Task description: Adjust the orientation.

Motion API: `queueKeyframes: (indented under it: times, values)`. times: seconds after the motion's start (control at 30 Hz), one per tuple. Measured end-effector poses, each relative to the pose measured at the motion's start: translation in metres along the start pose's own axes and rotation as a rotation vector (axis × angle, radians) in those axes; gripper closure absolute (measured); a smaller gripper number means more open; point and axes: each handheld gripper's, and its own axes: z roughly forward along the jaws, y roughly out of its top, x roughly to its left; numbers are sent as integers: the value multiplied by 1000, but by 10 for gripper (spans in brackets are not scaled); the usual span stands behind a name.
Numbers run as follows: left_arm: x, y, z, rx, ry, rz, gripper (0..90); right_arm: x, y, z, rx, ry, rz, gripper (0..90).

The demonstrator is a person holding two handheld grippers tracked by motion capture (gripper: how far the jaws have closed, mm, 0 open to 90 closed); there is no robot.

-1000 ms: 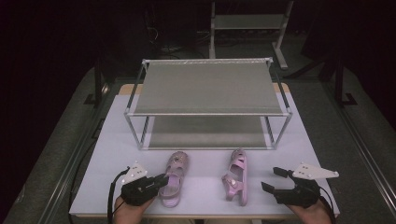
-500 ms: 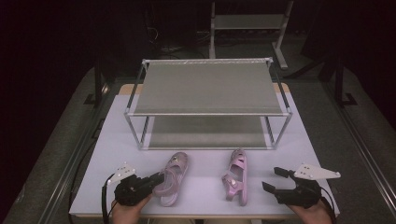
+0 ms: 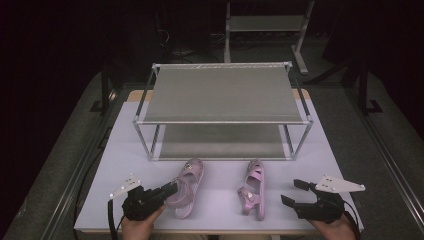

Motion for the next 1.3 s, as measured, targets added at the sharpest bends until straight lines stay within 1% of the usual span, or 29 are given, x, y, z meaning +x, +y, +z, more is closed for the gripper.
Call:
queueKeyframes:
  times: [0.07, 0.23, 0.4, 0.5, 0.73, 0.83, 1.0, 1.07, 1.17, 1.2, 1.27, 1.3]
  values:
    - [0, 0, 2, -8, -4, -5, 831, 0, 0, 0, -1, -2, 2, 256]
    - [0, -1, 8, -38, -17, -36, 830, -1, -1, -1, -2, -2, 1, 256]
    - [1, -2, 11, -48, -21, -52, 830, -1, -1, -2, -4, -2, 6, 256]
    - [2, -1, 13, -63, -22, -63, 830, -1, -1, -1, -2, -1, 6, 257]
    - [3, 4, 17, -83, -27, -68, 831, -1, -1, -2, -5, 0, 7, 256]
    - [3, 6, 20, -102, -30, -73, 831, -1, -1, -1, -3, 1, 5, 256]
    - [3, 8, 27, -108, -35, -82, 831, -1, -1, -1, -6, 2, 8, 257]
    - [3, 9, 29, -110, -38, -79, 831, -1, -1, -1, -6, 3, 8, 256]
    - [4, 9, 34, -117, -41, -87, 831, -1, -2, -2, -4, 3, 9, 257]
    - [4, 9, 35, -120, -43, -97, 831, -2, -2, -2, -6, 3, 8, 256]
    - [4, 10, 38, -125, -41, -103, 831, -2, -2, -2, -8, 3, 8, 256]
    - [5, 10, 39, -126, -41, -99, 831, -2, -2, -2, -7, 4, 8, 256]
